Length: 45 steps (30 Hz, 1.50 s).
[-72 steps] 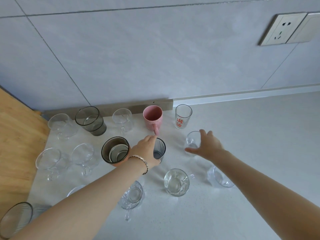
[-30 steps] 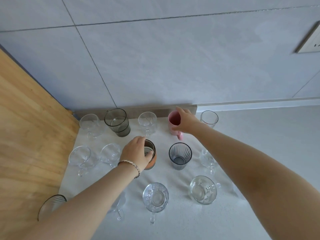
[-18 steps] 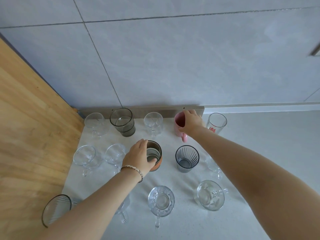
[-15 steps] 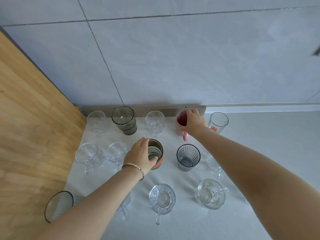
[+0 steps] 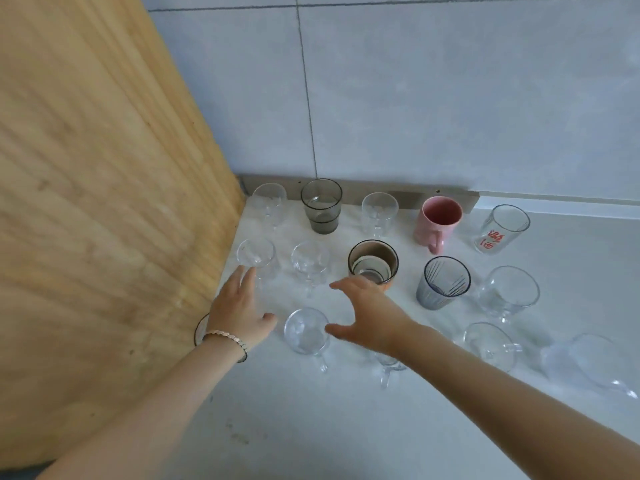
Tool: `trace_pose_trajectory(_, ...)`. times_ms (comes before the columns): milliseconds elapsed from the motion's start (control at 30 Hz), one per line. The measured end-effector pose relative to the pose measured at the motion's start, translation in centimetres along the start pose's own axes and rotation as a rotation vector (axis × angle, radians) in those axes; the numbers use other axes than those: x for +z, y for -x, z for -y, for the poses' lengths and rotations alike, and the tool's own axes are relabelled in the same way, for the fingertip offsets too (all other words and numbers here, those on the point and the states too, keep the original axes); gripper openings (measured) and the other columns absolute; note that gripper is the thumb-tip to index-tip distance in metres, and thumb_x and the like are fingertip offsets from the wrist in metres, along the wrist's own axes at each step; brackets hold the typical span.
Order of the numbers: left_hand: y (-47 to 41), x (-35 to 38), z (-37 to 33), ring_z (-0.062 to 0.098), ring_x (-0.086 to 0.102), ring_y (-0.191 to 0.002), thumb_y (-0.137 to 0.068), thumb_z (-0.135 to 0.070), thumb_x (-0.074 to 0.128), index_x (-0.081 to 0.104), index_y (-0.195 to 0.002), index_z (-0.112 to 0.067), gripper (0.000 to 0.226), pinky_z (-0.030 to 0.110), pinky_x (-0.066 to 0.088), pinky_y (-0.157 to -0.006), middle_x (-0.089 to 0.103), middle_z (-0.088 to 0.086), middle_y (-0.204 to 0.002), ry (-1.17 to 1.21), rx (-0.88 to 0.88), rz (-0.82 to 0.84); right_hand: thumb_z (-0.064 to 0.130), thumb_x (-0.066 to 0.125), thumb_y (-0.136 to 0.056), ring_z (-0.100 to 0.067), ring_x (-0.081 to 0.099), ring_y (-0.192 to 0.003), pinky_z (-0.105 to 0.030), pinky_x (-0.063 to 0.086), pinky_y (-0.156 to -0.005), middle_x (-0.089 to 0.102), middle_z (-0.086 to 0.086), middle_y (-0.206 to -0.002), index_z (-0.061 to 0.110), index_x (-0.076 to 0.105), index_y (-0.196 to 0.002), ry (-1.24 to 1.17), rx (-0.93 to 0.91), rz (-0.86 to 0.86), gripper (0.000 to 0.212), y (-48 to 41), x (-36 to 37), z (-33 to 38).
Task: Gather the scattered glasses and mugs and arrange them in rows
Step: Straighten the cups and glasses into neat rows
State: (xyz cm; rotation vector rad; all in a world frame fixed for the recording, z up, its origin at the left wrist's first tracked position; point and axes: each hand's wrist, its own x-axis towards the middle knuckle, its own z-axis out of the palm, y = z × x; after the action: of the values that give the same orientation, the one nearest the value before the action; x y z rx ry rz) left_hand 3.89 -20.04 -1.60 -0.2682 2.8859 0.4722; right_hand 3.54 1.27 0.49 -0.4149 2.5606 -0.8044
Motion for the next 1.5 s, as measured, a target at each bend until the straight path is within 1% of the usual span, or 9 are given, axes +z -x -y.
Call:
trace_pose_trajectory(133, 1.1, -0.5, 4.4, 0.025, 0.013, -0.145, -0.076, -0.047, 0.062, 0.009, -0.148, -0.021, 0.093, 0.036, 0.029, -0.113, 0.008, 0.006, -0.157, -0.11, -0.201, 0.143, 0.039, 0.074, -0.076, -0.028, 0.023, -0.141, -0.04, 0.031, -0.113, 0.013, -0.002, -0.157, 0.025, 0.005, -0.152, 0.022, 0.095, 0.117, 0.104, -1.3, 5.7, 2.0)
trace_pose_trajectory(400, 1.0, 0.5, 6.2, 0.028, 0.055, -0.111, -0.068, -0.036, 0.074, 0.038, -0.13, -0.014, 0.075, 0.032, 0.049, -0.088, 0.047, 0.008, -0.13, 0.193, -0.245, 0.185, 0.037, 0.071, -0.076, -0.027, 0.042, -0.125, -0.033, 0.042, -0.099, 0.03, 0.0, -0.141, 0.024, 0.02, -0.146, -0.037, 0.396, -0.091, 0.088, -0.9, 10.3, 3.3)
trace_pose_trajectory(833, 0.9, 0.6, 5.8, 0.018, 0.046, -0.088, -0.07, -0.035, 0.075, 0.038, -0.124, -0.011, 0.069, 0.03, 0.042, -0.074, 0.047, 0.006, -0.123, 0.241, -0.129, 0.123, 0.032, 0.077, -0.073, -0.027, 0.039, -0.127, -0.03, 0.039, -0.101, 0.031, -0.003, -0.142, 0.018, 0.022, -0.148, -0.236, 0.436, -0.233, 0.094, -1.9, 12.4, 4.4)
trace_pose_trajectory(933, 0.8, 0.8, 6.0, 0.019, 0.048, -0.092, -0.07, -0.035, 0.075, 0.037, -0.127, -0.011, 0.072, 0.031, 0.044, -0.077, 0.045, 0.007, -0.126, 0.246, -0.114, 0.13, 0.036, 0.077, -0.074, -0.026, 0.037, -0.13, -0.03, 0.038, -0.103, 0.029, -0.003, -0.145, 0.017, 0.017, -0.149, -0.21, 0.408, -0.209, 0.098, -1.8, 12.0, 4.3)
trace_pose_trajectory(1033, 1.1, 0.8, 5.4, 0.03, 0.045, -0.121, -0.07, -0.046, 0.073, 0.03, -0.136, -0.012, 0.086, 0.04, 0.044, -0.097, 0.034, 0.011, -0.142, 0.114, -0.092, 0.113, 0.042, 0.075, -0.075, -0.023, 0.027, -0.138, -0.03, 0.03, -0.111, 0.022, -0.001, -0.151, 0.015, 0.007, -0.152, -0.199, 0.346, -0.136, 0.106, -0.4, 11.0, 4.1)
trace_pose_trajectory(1133, 1.2, 1.2, 3.7, 0.042, 0.051, -0.123, -0.056, -0.055, 0.078, 0.044, -0.128, -0.005, 0.095, 0.054, 0.048, -0.093, 0.046, 0.025, -0.136, -0.134, 0.244, -0.087, 0.042, 0.072, -0.077, -0.02, 0.027, -0.138, -0.027, 0.026, -0.113, 0.031, 0.0, -0.149, 0.014, 0.019, -0.15, -0.101, 0.248, -0.241, 0.094, 2.3, 8.7, 3.2)
trace_pose_trajectory(1233, 1.7, 1.6, 0.6, 0.036, 0.052, -0.124, -0.063, -0.052, 0.068, 0.036, -0.131, -0.006, 0.088, 0.042, 0.051, -0.097, 0.047, 0.025, -0.137, -0.147, 0.495, -0.035, 0.034, 0.076, -0.076, -0.024, 0.033, -0.134, -0.028, 0.028, -0.11, 0.041, -0.004, -0.143, 0.012, 0.036, -0.144, -0.064, 0.306, -0.486, 0.082, 5.2, 6.1, 0.3)
trace_pose_trajectory(1333, 1.8, 2.7, -1.6, 0.027, 0.015, -0.145, -0.081, -0.039, 0.062, 0.008, -0.148, -0.011, 0.09, 0.036, 0.025, -0.117, 0.008, 0.011, -0.158, -0.188, 0.378, 0.295, 0.035, 0.081, -0.069, -0.023, 0.02, -0.141, -0.034, 0.024, -0.115, 0.023, 0.001, -0.153, 0.018, 0.017, -0.15, -0.136, 0.482, -0.32, 0.104, 7.0, 4.8, -2.9)
trace_pose_trajectory(1500, 2.0, 3.9, -2.3, 0.03, 0.027, -0.139, -0.085, -0.032, 0.06, 0.009, -0.148, -0.013, 0.083, 0.04, 0.039, -0.107, 0.013, 0.005, -0.156, -0.19, 0.27, 0.36, 0.026, 0.08, -0.071, -0.018, 0.036, -0.136, -0.027, 0.037, -0.104, 0.025, 0.001, -0.152, 0.013, 0.021, -0.148, -0.179, 0.513, -0.309, 0.098, 6.4, 6.3, -4.0)
